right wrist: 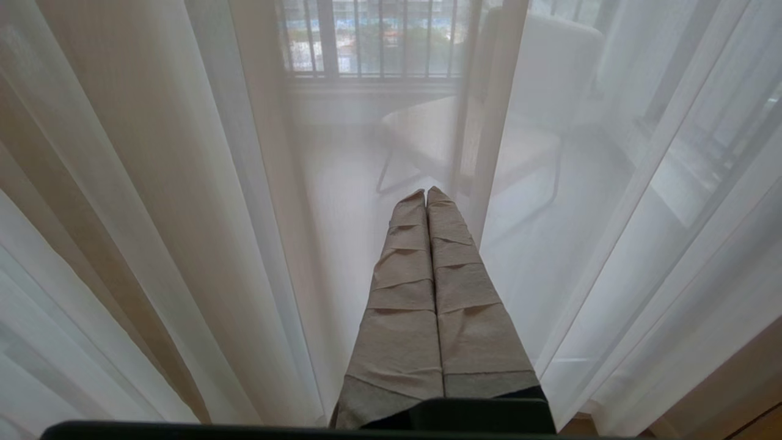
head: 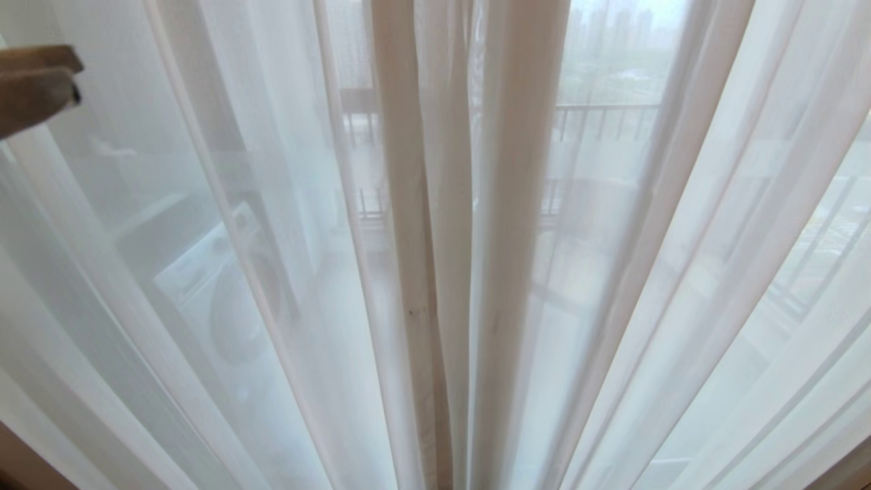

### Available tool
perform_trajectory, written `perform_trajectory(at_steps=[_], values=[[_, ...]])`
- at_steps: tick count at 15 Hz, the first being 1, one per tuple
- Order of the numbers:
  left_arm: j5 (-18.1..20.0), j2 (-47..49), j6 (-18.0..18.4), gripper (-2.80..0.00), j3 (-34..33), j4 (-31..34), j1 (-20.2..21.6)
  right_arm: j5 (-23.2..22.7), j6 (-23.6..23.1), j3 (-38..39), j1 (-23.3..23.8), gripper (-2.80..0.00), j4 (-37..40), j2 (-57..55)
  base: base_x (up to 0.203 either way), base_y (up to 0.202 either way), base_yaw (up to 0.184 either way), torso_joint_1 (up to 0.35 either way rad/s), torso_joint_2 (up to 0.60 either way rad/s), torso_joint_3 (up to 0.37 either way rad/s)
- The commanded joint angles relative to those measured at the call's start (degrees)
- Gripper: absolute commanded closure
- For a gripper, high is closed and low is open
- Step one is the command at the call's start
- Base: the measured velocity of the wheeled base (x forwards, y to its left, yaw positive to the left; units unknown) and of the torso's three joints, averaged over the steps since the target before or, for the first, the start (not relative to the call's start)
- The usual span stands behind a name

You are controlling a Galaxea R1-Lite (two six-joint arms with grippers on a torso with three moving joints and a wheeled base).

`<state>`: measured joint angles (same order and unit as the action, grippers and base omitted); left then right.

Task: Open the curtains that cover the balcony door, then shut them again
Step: Pull the inner curtains open on both sides

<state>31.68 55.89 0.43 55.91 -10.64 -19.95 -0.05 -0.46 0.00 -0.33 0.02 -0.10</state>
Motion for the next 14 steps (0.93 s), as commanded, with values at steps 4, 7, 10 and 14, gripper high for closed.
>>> perform_trajectory(at_steps=[4, 7, 10, 14], values=[[-23.46, 17.74, 4.03, -2.80, 14.01, -1.17, -15.39, 0.01, 0.02, 0.00, -0.02, 0.00, -0.02, 0.01, 0.000, 0.000, 0.000, 0.000, 0.00, 0.000], [-36.76, 23.25, 7.69, -2.80, 20.65, -1.30, -18.83, -0.04, -0.06, 0.00, -0.02, 0.00, -0.02, 0.01, 0.000, 0.000, 0.000, 0.000, 0.00, 0.000], [-41.21, 27.14, 8.85, -2.80, 27.17, -1.31, -20.85, -0.04, -0.03, 0.00, -0.02, 0.00, 0.01, 0.01, 0.000, 0.000, 0.000, 0.000, 0.00, 0.000], [-42.22, 31.38, 9.24, -2.80, 31.03, -1.76, -23.97, -0.04, 0.02, 0.00, -0.02, 0.00, -0.02, 0.01, 0.000, 0.000, 0.000, 0.000, 0.00, 0.000]])
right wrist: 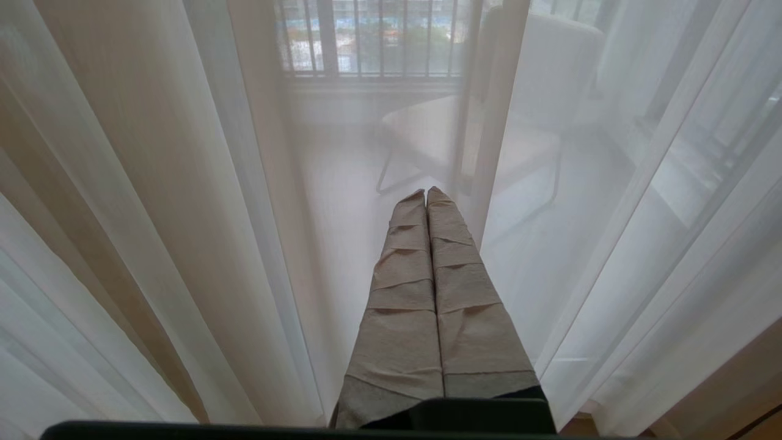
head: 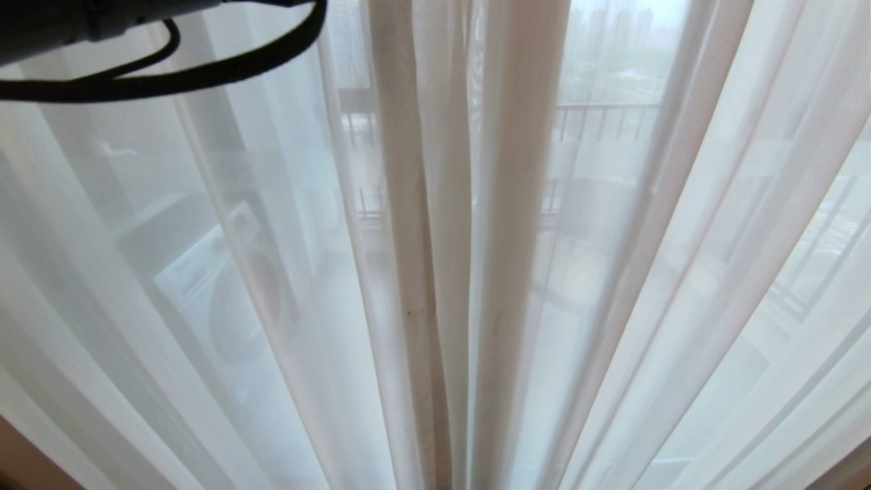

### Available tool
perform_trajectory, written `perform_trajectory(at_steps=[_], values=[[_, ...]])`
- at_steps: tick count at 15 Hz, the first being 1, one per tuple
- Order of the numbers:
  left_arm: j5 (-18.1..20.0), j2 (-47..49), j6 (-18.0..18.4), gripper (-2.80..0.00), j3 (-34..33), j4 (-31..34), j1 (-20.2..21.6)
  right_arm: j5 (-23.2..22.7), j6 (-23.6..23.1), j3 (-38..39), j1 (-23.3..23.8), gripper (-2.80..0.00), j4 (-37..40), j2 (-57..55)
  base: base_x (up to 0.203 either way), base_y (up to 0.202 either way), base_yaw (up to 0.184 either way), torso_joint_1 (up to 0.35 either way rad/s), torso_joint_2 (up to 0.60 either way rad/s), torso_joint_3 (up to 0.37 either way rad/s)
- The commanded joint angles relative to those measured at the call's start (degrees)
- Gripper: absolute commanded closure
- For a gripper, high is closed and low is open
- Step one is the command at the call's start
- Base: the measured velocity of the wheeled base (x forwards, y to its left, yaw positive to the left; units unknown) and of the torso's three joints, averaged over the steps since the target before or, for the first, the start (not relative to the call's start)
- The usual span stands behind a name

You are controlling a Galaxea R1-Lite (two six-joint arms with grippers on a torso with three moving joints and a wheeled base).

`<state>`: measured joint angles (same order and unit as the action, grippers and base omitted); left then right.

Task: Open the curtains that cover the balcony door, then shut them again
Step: Pull the inner curtains open on both sides

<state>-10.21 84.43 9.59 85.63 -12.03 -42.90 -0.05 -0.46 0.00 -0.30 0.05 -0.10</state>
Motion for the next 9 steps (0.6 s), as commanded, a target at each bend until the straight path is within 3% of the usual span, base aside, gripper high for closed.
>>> perform_trajectory(at_steps=[1, 6, 9], values=[[-0.96, 4.01, 0.10, -2.80, 2.49, -1.17, -1.75, -0.04, 0.02, 0.00, -0.05, 0.00, -0.05, 0.01, 0.000, 0.000, 0.000, 0.000, 0.00, 0.000], [-9.46, 8.45, 3.36, -2.80, 3.39, -5.34, -3.41, -0.04, -0.07, 0.00, -0.05, 0.00, -0.05, 0.01, 0.000, 0.000, 0.000, 0.000, 0.00, 0.000], [-11.20, 11.02, 3.57, -2.80, 3.36, -8.98, -2.83, -0.04, -0.06, 0.00, -0.05, 0.00, 0.04, 0.01, 0.000, 0.000, 0.000, 0.000, 0.00, 0.000]])
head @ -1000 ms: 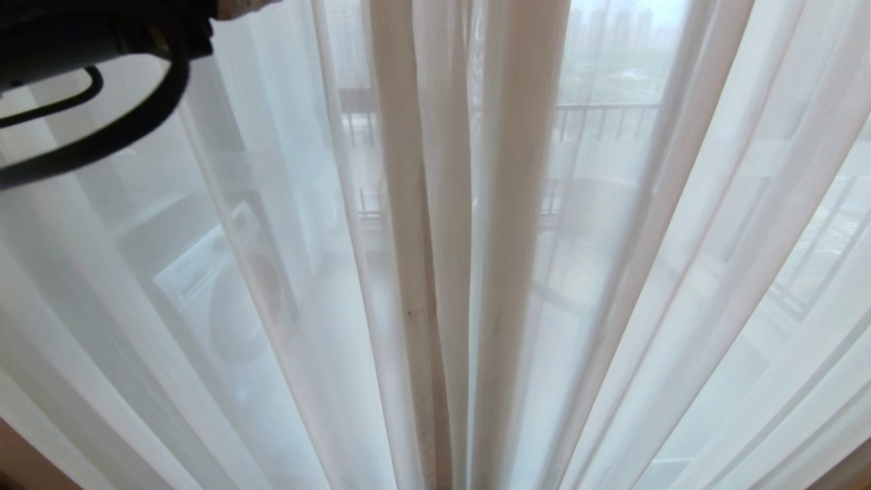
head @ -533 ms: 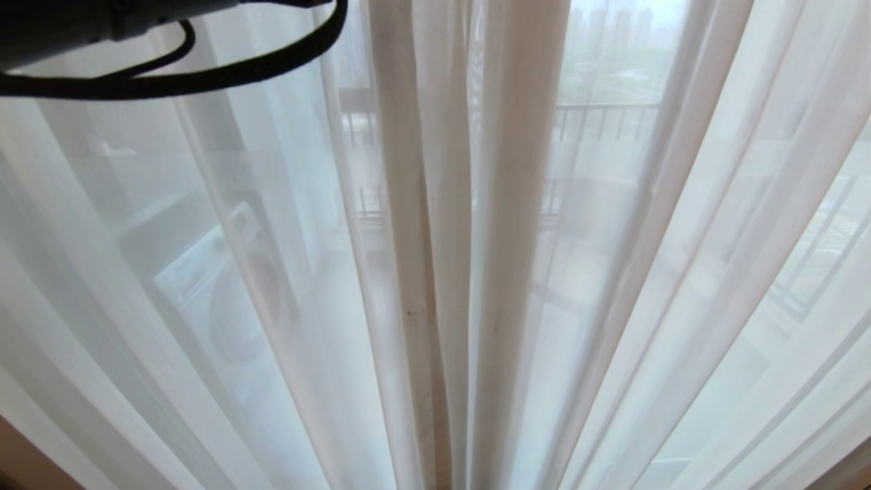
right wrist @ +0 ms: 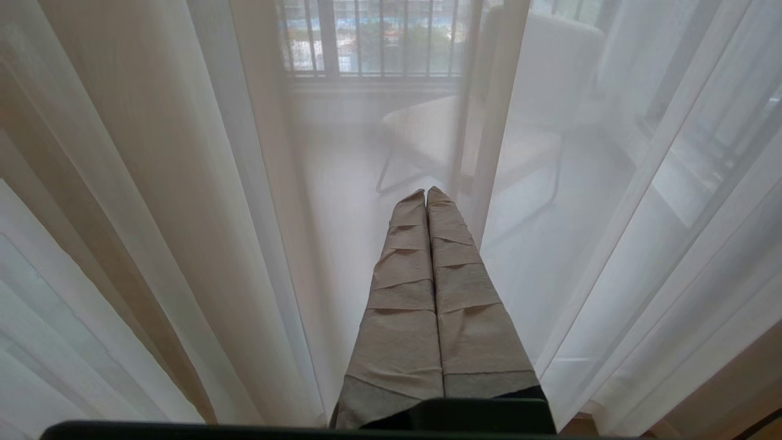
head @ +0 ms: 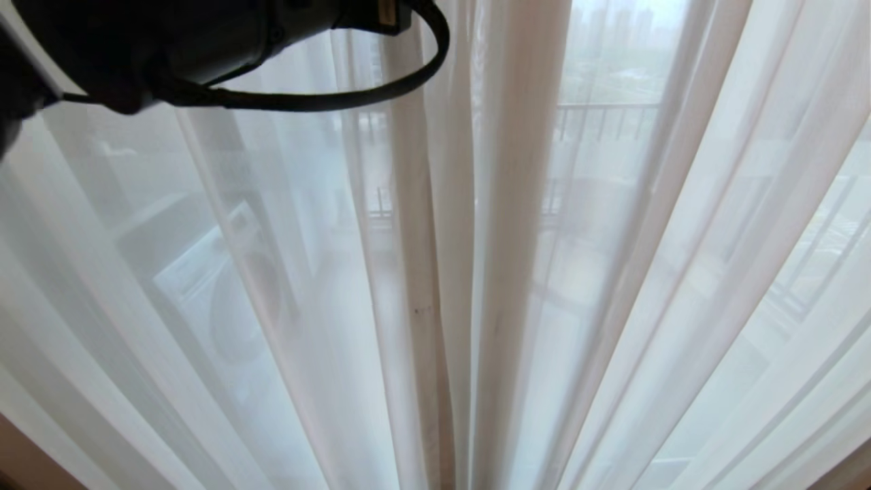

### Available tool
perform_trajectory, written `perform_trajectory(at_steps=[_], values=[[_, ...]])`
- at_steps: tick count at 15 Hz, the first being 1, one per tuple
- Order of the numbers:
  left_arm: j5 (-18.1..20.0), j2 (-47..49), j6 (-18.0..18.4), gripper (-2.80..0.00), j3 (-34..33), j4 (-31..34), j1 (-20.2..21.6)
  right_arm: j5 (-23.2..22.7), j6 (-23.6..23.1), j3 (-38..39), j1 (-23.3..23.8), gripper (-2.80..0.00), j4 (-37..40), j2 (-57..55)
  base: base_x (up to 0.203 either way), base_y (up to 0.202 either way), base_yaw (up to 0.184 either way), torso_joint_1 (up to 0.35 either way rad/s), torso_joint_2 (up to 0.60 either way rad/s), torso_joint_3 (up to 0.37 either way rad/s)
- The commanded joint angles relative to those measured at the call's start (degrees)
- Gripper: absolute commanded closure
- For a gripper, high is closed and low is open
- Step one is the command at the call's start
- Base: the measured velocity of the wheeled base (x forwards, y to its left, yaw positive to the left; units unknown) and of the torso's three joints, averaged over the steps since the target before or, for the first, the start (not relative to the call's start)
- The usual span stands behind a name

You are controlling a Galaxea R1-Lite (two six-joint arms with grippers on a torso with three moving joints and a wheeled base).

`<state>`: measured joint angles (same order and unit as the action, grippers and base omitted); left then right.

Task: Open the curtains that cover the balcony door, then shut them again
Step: Pull the inner curtains open on both sides

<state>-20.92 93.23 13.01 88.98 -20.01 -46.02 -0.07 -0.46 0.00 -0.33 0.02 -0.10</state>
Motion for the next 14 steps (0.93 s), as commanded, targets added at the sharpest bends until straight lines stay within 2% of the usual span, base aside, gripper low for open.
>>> perform_trajectory(at_steps=[1, 3, 4, 7, 14], values=[[-1.50, 3.26, 0.43, -2.80, 0.11, -2.89, 0.65, -0.01, -0.07, 0.00, -0.02, 0.00, 0.05, 0.01, 0.000, 0.000, 0.000, 0.000, 0.00, 0.000], [-3.09, 5.59, 2.58, -2.80, 0.54, -6.91, 1.44, -0.01, 0.02, 0.00, -0.02, 0.00, -0.02, 0.01, 0.000, 0.000, 0.000, 0.000, 0.00, 0.000], [-3.21, 6.69, 3.26, 0.00, 1.17, -8.72, 1.81, -0.01, -0.05, 0.00, -0.02, 0.00, -0.02, 0.01, 0.000, 0.000, 0.000, 0.000, 0.00, 0.000], [-3.18, 9.45, 4.39, 0.00, 3.15, -12.22, 3.58, -0.01, -0.02, 0.00, -0.02, 0.00, 0.03, 0.01, 0.000, 0.000, 0.000, 0.000, 0.00, 0.000], [-3.25, 8.56, 4.50, 0.00, 2.97, -12.68, 6.97, 0.05, -0.01, 0.00, -0.02, 0.00, -0.02, 0.01, 0.000, 0.000, 0.000, 0.000, 0.00, 0.000]])
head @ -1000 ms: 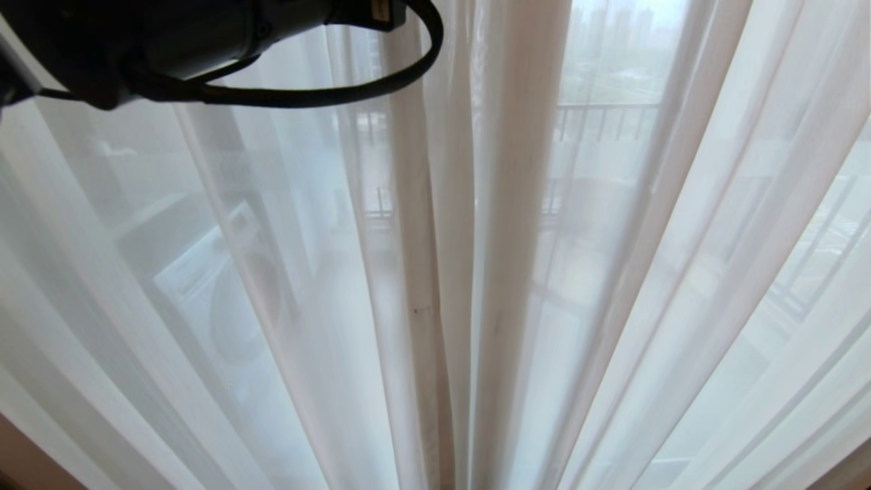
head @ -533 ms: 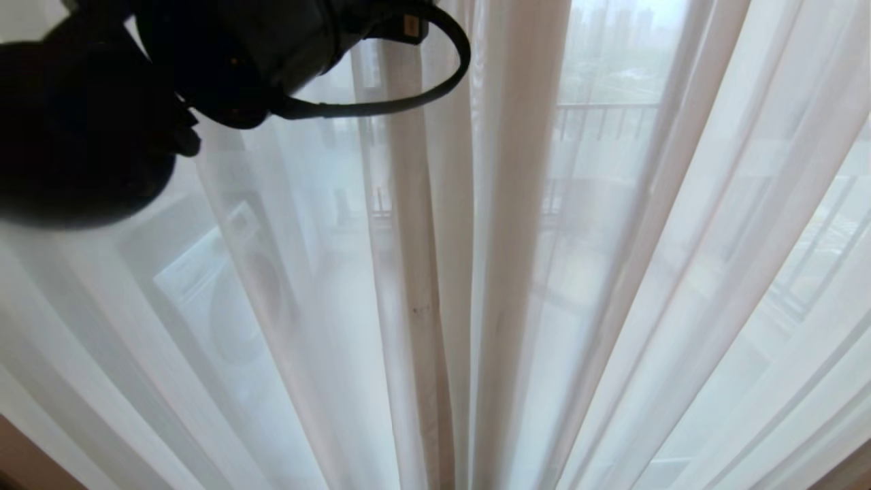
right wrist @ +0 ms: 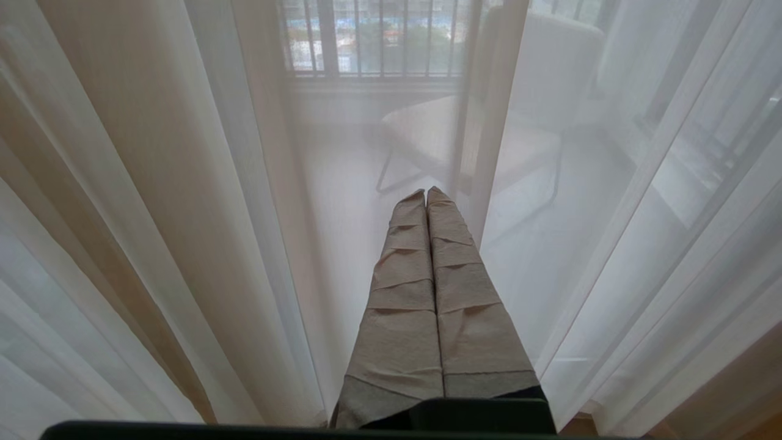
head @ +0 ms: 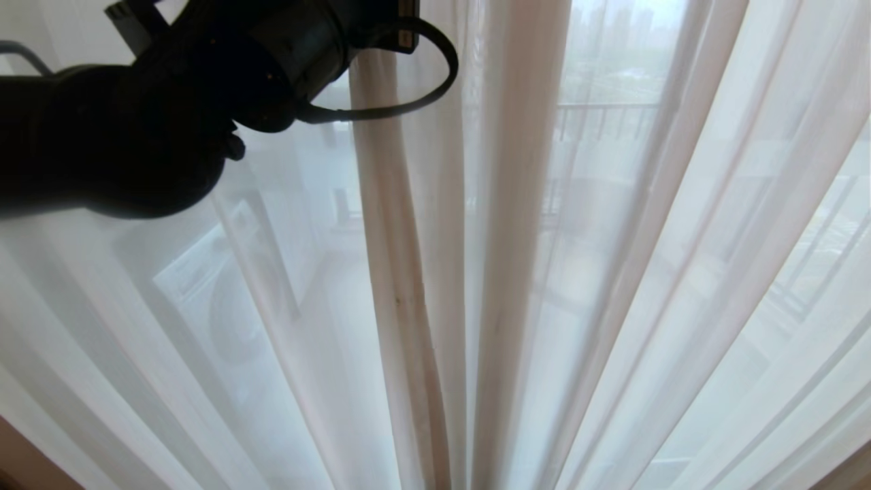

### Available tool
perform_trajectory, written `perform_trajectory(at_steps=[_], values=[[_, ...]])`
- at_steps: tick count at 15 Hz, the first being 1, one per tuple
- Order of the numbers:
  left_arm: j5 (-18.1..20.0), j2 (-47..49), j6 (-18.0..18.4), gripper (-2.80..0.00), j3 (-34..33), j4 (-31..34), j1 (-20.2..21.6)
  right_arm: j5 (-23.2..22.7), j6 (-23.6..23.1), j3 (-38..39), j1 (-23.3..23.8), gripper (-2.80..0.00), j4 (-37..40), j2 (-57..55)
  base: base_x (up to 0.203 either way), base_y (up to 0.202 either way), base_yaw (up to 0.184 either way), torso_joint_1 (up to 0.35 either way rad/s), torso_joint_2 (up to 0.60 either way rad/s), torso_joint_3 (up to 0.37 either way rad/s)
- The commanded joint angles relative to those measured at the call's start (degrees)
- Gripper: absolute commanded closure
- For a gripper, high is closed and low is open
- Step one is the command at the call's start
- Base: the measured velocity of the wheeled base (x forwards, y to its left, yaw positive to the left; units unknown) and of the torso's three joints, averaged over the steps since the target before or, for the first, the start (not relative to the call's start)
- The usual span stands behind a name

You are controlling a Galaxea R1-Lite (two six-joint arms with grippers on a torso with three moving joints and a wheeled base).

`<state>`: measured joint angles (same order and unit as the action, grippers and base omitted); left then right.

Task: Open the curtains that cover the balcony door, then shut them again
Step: Pull the inner curtains open on both sides

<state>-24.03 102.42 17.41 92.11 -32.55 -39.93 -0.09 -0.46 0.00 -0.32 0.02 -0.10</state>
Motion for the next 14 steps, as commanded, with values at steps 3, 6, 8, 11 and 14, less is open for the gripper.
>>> perform_trajectory(at_steps=[3, 6, 8, 11, 14], values=[[-0.22, -1.78, 0.32, 0.00, -0.51, -0.15, 3.60, 0.00, -0.06, 0.00, -0.03, 0.00, 0.01, 0.01, 0.000, 0.000, 0.000, 0.000, 0.00, 0.000], [-0.23, -3.04, 0.26, 0.00, -0.60, -0.15, 7.17, 0.05, -0.03, 0.00, -0.03, 0.00, 0.01, 0.01, 0.000, 0.000, 0.000, 0.000, 0.00, 0.000], [-0.27, -4.38, 0.27, 0.00, -0.72, -0.05, 10.39, 0.00, -0.03, 0.00, -0.03, 0.00, 0.06, 0.01, 0.000, 0.000, 0.000, 0.000, 0.00, 0.000], [-0.28, -8.21, 0.26, 0.00, -3.91, -0.01, 15.14, 0.00, -0.06, 0.00, -0.03, 0.00, 0.06, 0.01, 0.000, 0.000, 0.000, 0.000, 0.00, 0.000], [-0.24, -12.93, 0.04, 0.00, -10.06, -0.07, 20.47, 0.00, 0.02, 0.00, -0.03, 0.00, -0.02, 0.01, 0.000, 0.000, 0.000, 0.000, 0.00, 0.000]])
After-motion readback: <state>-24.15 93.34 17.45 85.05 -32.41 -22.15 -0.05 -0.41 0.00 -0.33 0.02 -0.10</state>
